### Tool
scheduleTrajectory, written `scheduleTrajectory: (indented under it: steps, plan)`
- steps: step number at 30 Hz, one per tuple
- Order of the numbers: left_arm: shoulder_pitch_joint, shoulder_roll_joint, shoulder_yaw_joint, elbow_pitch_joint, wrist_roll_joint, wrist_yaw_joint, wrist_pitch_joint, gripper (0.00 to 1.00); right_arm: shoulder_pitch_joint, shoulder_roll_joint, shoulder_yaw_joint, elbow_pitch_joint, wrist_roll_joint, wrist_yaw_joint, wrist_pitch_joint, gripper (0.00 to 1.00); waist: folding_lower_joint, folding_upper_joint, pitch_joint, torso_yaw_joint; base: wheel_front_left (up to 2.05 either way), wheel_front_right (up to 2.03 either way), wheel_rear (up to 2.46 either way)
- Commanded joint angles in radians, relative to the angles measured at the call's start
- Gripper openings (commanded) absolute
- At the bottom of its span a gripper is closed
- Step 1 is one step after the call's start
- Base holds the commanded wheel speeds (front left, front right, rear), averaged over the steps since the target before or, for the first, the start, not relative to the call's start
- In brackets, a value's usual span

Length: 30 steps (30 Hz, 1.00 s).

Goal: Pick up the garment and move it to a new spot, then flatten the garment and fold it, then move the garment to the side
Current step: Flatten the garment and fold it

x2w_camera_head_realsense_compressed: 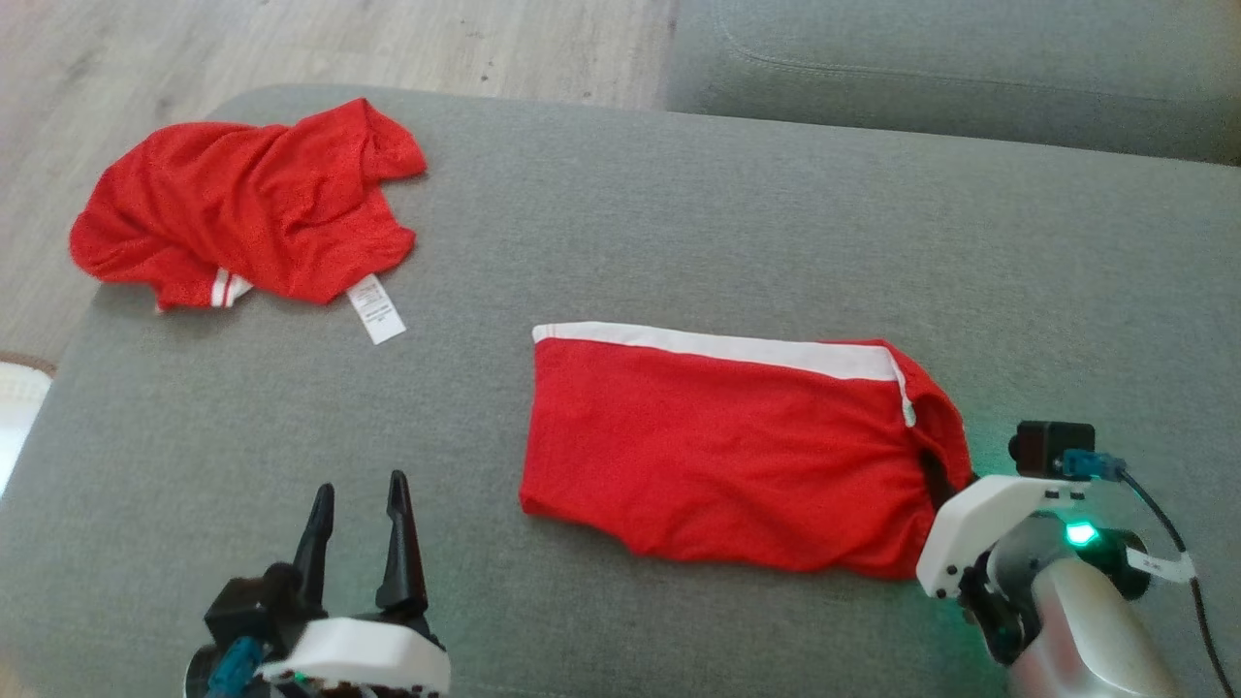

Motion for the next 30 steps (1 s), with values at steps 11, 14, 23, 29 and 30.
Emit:
scheduleTrajectory:
  steps: [11,14,23,29,30]
  plan:
    - [-0.035,0.007,0.018,-0.019,0.0,0.003,-0.004,1.0,-0.047,-0.082,0.038,-0.07,0.119,0.007,0.064,0.0,0.0,0.0,-0.027,-0.078,0.0,0.0,0.0]
    - [-0.033,0.006,0.011,-0.018,0.0,0.001,-0.001,1.0,-0.031,-0.143,0.013,-0.104,0.134,0.007,0.092,0.0,0.0,0.0,-0.035,-0.096,0.0,0.0,0.0]
    - [-0.024,0.008,-0.002,-0.02,0.001,0.004,0.004,1.0,0.04,-0.186,-0.041,-0.189,0.17,0.007,0.155,0.0,0.0,0.0,-0.051,-0.129,0.0,0.0,0.0]
    - [-0.031,0.004,-0.014,-0.024,0.003,0.005,0.01,1.0,0.065,-0.125,-0.012,-0.26,0.246,0.007,0.195,0.0,0.0,0.0,-0.048,-0.126,0.0,0.0,0.0]
    - [-0.032,0.002,-0.016,-0.024,0.003,0.005,0.011,1.0,0.066,-0.117,-0.003,-0.274,0.261,0.007,0.201,0.0,0.0,0.0,-0.048,-0.123,0.0,0.0,0.0]
